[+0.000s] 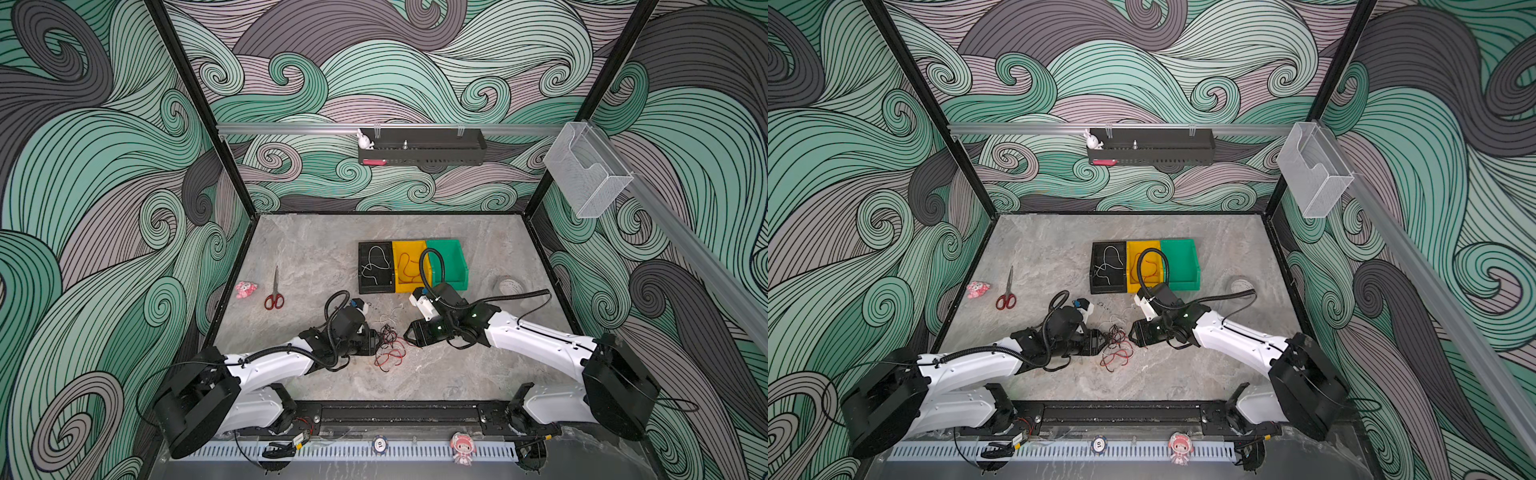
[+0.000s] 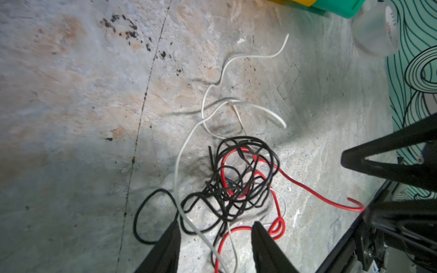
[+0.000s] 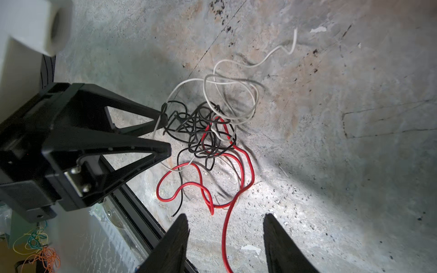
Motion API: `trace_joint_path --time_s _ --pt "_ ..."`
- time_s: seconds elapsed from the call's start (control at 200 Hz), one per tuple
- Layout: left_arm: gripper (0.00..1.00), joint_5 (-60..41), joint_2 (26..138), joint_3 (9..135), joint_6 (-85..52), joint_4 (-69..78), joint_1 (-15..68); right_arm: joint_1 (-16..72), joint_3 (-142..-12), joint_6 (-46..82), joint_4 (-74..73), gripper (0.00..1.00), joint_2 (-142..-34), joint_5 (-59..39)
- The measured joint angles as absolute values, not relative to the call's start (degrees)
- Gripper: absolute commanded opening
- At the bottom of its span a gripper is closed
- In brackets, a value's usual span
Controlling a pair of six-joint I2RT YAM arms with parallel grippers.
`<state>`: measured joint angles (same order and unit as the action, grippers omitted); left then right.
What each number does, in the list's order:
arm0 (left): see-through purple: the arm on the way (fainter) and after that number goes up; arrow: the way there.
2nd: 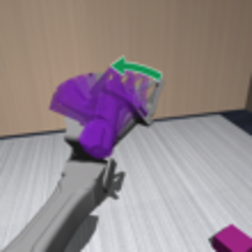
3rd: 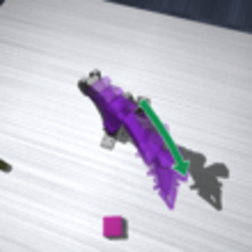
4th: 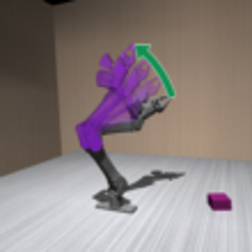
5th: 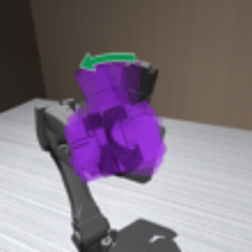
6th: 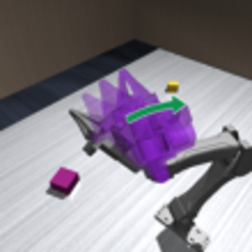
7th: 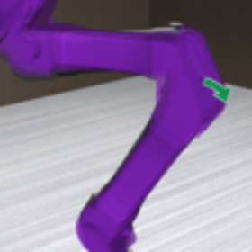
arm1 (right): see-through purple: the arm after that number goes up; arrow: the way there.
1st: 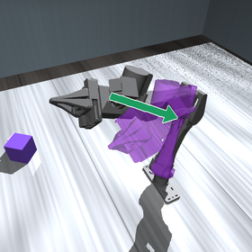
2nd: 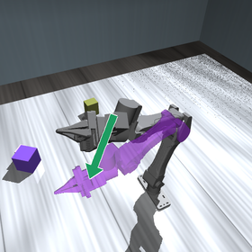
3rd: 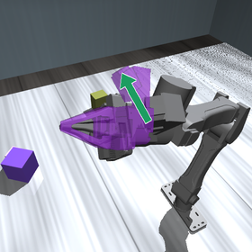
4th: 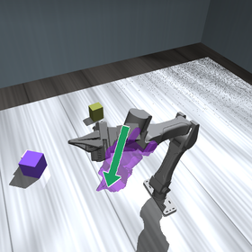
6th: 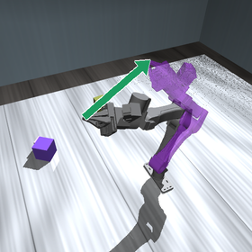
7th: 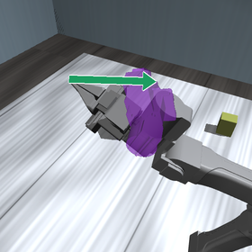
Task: Untangle the cables
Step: 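Move the right gripper back toward the black wire tangle, then grasp a second red wire with the right gripper and pull it from the tangle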
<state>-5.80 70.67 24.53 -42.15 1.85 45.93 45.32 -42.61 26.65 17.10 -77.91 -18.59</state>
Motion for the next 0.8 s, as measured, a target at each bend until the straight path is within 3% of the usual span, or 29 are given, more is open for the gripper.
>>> trace_joint_path --time_s 0.3,0.801 --pt "0.33 -5.1 74.2 25.2 -42.2 3.8 46.3 49.2 -42.4 27.9 16.0 0.43 -81.1 -16.2" --pt "0.09 -4.3 74.4 25.2 -42.7 4.3 46.4 50.9 -42.0 27.5 16.1 0.10 -84.1 -10.1"
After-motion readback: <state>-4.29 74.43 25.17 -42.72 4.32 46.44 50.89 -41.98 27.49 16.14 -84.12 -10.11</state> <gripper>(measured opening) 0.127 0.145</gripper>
